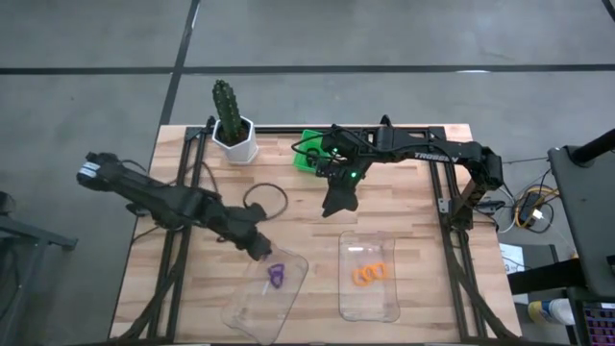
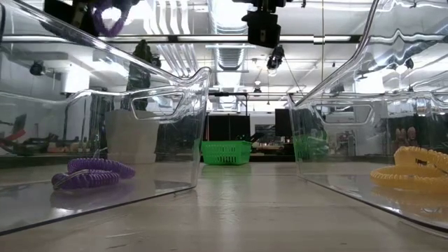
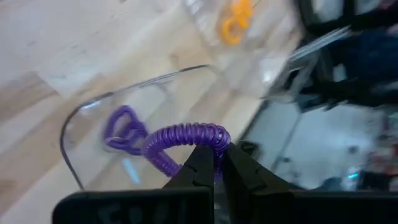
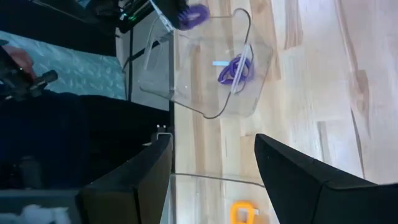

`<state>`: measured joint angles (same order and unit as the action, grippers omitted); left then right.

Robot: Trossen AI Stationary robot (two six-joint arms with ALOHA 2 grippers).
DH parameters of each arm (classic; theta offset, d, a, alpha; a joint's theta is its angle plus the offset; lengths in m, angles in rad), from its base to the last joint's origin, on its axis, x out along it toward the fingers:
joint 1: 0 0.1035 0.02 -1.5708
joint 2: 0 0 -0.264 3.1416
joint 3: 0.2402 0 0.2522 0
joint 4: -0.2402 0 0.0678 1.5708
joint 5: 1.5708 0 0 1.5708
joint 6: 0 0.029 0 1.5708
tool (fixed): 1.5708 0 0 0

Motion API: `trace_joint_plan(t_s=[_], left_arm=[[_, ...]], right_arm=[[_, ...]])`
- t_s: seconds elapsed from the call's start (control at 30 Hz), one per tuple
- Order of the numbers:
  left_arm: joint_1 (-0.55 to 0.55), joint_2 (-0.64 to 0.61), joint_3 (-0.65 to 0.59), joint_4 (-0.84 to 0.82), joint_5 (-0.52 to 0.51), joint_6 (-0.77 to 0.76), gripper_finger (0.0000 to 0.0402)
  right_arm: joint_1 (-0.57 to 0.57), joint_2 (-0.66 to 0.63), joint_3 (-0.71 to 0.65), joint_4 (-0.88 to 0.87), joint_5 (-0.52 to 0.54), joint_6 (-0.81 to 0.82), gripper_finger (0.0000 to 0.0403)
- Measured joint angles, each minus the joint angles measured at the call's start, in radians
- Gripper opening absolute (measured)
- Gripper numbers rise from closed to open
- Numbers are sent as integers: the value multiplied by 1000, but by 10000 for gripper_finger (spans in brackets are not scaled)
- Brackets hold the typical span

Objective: Sort spring keychains
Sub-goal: Put the violet spring keychain into the left transparent bin, then return to Home Position

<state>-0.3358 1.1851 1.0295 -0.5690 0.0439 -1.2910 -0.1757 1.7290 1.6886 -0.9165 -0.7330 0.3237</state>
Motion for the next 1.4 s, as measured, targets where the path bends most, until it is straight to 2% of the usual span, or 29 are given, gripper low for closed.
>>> trace_joint_plan(t_s=[0.13, 0.37, 0.5, 0.63, 0.9, 1.0, 1.13, 1.27, 1.4], left_arm=[[0, 90, 0, 0, 54, 119, 10], [-11, 244, 3, 28, 181, 237, 10], [-8, 311, 4, 67, 216, 309, 14], [13, 348, 12, 117, 247, 322, 45], [36, 349, 16, 129, 259, 356, 141], [52, 331, 16, 119, 302, 350, 156], [58, 301, 16, 124, 311, 345, 158], [59, 255, 16, 123, 305, 356, 139], [63, 198, 15, 104, 263, 392, 94]], right_arm=[[-2, 0, -2, -1, 1, -32, 224], [-2, 0, -6, -2, 3, -40, 224], [-2, 0, -6, -12, 3, -20, 224], [1, 0, -6, -12, 3, 21, 224], [3, 0, -8, -14, 11, 27, 224], [8, 0, -8, -16, 24, 79, 224], [16, 0, -10, -16, 85, 101, 221], [29, 0, -11, -16, 97, 86, 189], [52, 0, -12, -16, 135, 48, 102]])
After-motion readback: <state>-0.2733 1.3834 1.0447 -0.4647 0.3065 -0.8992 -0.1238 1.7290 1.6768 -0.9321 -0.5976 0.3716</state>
